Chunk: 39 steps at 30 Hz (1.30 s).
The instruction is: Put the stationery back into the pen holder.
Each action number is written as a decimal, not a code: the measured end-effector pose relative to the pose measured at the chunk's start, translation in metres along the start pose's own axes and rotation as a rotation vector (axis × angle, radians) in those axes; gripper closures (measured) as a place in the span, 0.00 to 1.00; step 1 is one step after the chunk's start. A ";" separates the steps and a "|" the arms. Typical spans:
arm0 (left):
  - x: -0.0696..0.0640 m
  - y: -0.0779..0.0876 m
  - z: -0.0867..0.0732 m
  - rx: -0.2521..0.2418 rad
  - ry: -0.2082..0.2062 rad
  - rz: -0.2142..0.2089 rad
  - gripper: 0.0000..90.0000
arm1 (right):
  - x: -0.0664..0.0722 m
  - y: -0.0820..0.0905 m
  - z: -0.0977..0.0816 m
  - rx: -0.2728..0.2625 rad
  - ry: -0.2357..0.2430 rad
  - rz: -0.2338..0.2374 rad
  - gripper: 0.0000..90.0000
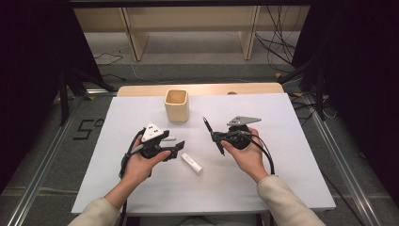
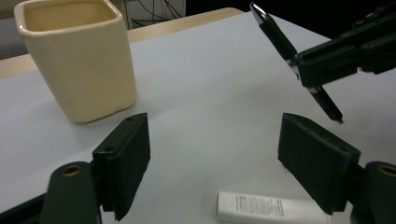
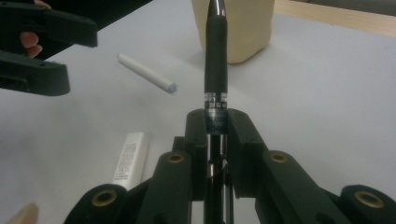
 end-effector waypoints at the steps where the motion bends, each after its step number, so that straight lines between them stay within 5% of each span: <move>1: -0.001 -0.002 0.002 -0.003 -0.002 0.001 0.29 | 0.000 0.000 0.000 0.000 0.000 0.000 0.89; 17: -0.016 -0.027 0.024 -0.032 0.015 -0.060 0.35 | 0.012 -0.008 0.001 -0.012 0.032 0.029 0.89; 34: -0.022 -0.045 0.030 -0.051 0.111 -0.142 0.52 | 0.020 -0.012 0.000 -0.004 0.056 0.054 0.89; 39: -0.020 -0.045 0.029 -0.081 0.137 -0.160 0.65 | 0.022 -0.012 0.000 -0.011 0.063 0.058 0.89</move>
Point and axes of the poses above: each handheld gripper's, and its own axes: y roughly backward along the jaws, z roughly out of its top, x roughly to its left, the point moved 1 cm from there along -y, roughly forward along the jaws, and after that the axes turned 6 degrees about x, right-handed, at the moved point
